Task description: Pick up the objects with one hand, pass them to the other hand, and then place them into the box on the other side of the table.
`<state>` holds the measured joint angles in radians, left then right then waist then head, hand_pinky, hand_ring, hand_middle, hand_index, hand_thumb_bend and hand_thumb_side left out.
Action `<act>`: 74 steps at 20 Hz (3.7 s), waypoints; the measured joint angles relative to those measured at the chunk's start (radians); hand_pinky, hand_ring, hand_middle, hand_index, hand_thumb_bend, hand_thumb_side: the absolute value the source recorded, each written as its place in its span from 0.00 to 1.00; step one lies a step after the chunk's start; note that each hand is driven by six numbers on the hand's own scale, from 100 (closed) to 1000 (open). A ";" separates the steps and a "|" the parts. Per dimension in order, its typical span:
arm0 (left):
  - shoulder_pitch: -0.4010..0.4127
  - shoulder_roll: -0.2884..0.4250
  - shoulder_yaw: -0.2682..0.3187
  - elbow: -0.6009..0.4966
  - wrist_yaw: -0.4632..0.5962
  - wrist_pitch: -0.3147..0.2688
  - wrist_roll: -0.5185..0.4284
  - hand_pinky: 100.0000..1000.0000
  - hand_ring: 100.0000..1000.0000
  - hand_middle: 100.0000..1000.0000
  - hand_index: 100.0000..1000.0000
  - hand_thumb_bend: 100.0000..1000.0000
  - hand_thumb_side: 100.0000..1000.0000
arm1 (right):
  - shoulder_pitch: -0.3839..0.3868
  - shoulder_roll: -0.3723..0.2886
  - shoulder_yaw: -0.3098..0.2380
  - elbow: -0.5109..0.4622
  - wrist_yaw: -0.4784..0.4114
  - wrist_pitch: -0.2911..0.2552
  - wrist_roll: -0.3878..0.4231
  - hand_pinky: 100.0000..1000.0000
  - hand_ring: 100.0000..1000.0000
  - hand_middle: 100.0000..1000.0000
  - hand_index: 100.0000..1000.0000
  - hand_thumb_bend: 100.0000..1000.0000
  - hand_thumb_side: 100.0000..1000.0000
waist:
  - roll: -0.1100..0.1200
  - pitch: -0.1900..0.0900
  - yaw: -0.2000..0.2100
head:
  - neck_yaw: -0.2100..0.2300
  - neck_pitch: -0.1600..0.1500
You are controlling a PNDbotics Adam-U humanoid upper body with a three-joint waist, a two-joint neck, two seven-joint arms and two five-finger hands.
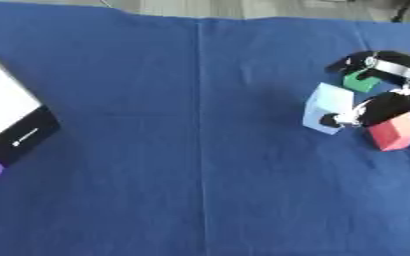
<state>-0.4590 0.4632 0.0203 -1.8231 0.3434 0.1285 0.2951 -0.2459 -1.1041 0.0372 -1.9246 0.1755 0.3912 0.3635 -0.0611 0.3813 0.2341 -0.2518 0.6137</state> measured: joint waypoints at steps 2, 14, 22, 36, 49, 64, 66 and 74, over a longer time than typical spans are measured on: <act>-0.003 -0.001 -0.001 0.000 0.000 0.001 -0.001 0.92 0.70 0.69 0.76 0.09 0.76 | 0.000 0.002 0.000 0.011 0.006 0.000 0.000 0.88 0.92 0.88 0.88 0.53 0.27 | -0.001 0.004 0.001 | -0.002 0.000; -0.008 -0.007 -0.006 -0.001 0.003 0.004 -0.008 0.92 0.70 0.69 0.76 0.09 0.76 | 0.007 0.009 0.000 0.039 0.037 0.005 0.014 0.90 0.91 0.87 0.88 0.57 0.24 | -0.001 0.009 0.002 | -0.007 0.000; -0.008 -0.007 -0.012 -0.006 0.003 0.005 -0.012 0.92 0.70 0.69 0.76 0.09 0.76 | 0.009 0.010 0.000 0.052 0.050 0.017 0.021 0.90 0.90 0.86 0.88 0.57 0.23 | -0.001 0.012 0.001 | -0.009 0.000; -0.014 -0.007 -0.012 -0.006 0.003 0.005 -0.013 0.92 0.70 0.69 0.76 0.08 0.77 | 0.009 0.017 0.000 0.073 0.052 0.031 0.010 0.90 0.89 0.83 0.86 0.54 0.22 | -0.001 0.016 0.002 | -0.015 -0.001; -0.016 -0.007 -0.018 -0.007 0.003 0.008 -0.017 0.92 0.70 0.70 0.76 0.07 0.77 | 0.009 0.026 0.000 0.088 0.047 0.045 0.003 0.90 0.88 0.81 0.85 0.54 0.17 | -0.001 0.021 0.009 | -0.016 -0.001; -0.017 -0.007 -0.019 -0.007 0.003 0.013 -0.021 0.92 0.71 0.70 0.76 0.07 0.77 | 0.009 0.034 0.002 0.089 0.047 0.058 -0.013 0.90 0.83 0.74 0.78 0.47 0.09 | -0.003 0.022 0.019 | -0.017 -0.001; -0.018 -0.007 -0.021 -0.007 0.003 0.013 -0.021 0.92 0.71 0.70 0.76 0.07 0.78 | 0.009 0.034 0.003 0.089 0.048 0.057 -0.015 0.90 0.82 0.72 0.76 0.44 0.05 | -0.003 0.022 0.019 | -0.017 -0.001; -0.023 -0.007 -0.024 -0.007 0.003 0.013 -0.021 0.92 0.71 0.70 0.76 0.06 0.78 | 0.009 0.034 0.007 0.089 0.045 0.054 -0.014 0.88 0.79 0.68 0.72 0.39 0.00 | -0.004 0.023 0.019 | -0.017 -0.001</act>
<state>-0.4825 0.4560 -0.0036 -1.8306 0.3460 0.1416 0.2741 -0.2374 -1.0698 0.0439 -1.8360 0.2209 0.4456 0.3494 -0.0649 0.4040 0.2535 -0.2692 0.6125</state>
